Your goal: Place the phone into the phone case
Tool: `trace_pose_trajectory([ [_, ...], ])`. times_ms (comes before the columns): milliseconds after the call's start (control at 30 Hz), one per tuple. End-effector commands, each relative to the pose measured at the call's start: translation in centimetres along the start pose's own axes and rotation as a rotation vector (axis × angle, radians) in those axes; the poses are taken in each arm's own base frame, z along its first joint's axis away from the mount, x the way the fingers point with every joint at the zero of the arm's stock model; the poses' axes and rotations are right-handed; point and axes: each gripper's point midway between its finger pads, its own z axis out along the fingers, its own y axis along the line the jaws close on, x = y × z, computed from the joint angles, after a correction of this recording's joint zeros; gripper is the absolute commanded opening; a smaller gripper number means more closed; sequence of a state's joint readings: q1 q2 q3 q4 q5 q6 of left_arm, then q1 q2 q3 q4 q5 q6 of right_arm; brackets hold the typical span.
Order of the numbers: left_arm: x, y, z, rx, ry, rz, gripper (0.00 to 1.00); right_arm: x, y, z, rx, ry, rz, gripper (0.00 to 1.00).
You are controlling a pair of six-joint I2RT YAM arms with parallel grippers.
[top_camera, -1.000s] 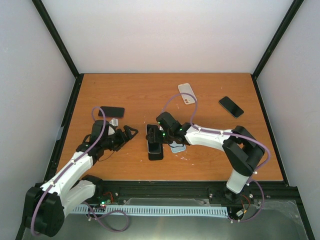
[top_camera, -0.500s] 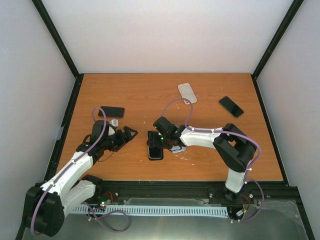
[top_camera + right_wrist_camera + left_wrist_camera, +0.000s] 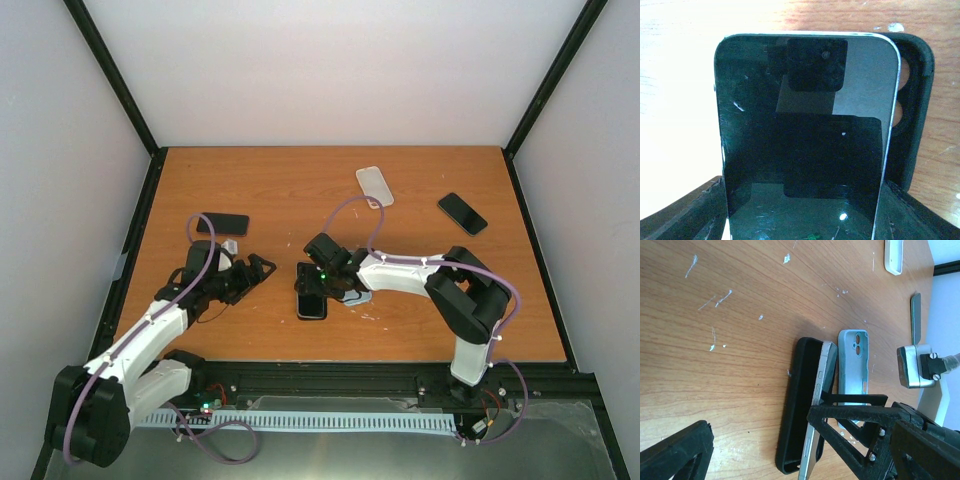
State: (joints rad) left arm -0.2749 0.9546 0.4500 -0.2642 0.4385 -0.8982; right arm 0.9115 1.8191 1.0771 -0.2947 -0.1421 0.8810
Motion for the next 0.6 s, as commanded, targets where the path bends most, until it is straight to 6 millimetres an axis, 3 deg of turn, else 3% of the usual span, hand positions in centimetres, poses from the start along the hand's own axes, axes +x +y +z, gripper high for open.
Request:
trace_pose_trajectory([
  [0,-0.4,-0.5,0.0,0.01,0.001,0.021,0.96,0.7,-0.5,0.1,0.05,0.024,0.027,0.62],
  [333,0.1,0.0,1.0,0.001,0.055,0.024,0.9,0.2,0.3,-1.2,0.026,-0.002,0.036,0.84],
  [567,0.3,0.1,1.8,0.013,0.082,0.037,0.84,-0.2,0.7,-2.8,-0.009,-0.046,-0.01,0.87],
])
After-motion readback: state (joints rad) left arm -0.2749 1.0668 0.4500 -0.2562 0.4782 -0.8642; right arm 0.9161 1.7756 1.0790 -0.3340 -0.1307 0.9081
